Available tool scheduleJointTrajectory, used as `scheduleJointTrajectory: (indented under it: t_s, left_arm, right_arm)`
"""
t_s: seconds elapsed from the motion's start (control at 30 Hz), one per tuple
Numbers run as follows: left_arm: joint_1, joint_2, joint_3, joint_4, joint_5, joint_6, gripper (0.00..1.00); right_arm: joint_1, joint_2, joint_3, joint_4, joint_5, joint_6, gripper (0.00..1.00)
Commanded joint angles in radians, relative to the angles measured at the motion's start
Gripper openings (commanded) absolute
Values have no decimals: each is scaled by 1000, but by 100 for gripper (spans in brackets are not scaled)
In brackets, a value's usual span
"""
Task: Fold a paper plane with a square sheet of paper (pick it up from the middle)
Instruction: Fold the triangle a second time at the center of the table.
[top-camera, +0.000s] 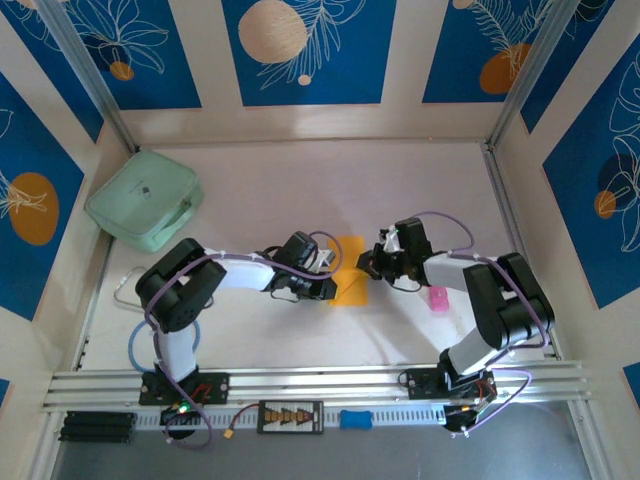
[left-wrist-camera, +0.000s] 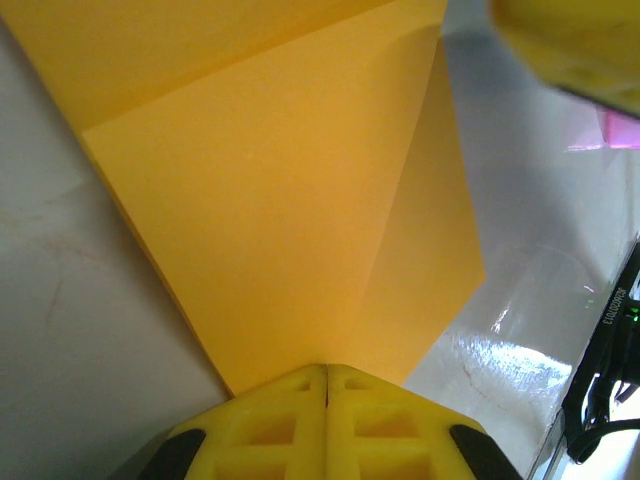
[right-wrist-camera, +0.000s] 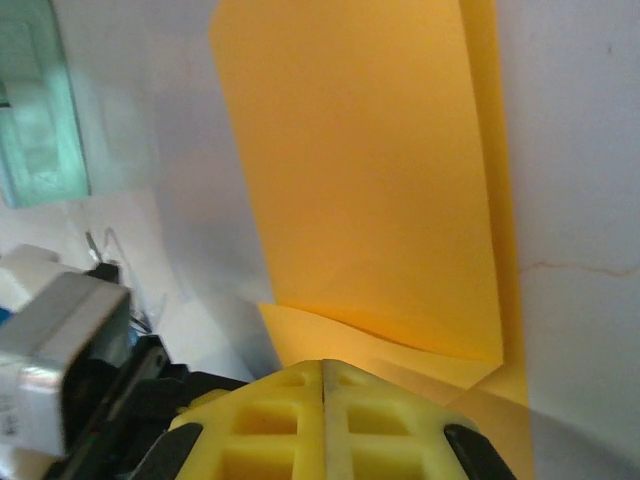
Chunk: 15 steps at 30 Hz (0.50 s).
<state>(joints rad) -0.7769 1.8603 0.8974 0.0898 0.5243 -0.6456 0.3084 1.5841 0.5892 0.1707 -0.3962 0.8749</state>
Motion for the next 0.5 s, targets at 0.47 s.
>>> scheduleJointTrajectory:
  t_s: [0.47]
  left_arm:
    - [12,-70,14,-82,4,-21,2]
  right_arm:
    - [-26,102,-22,-72,62,-21,0]
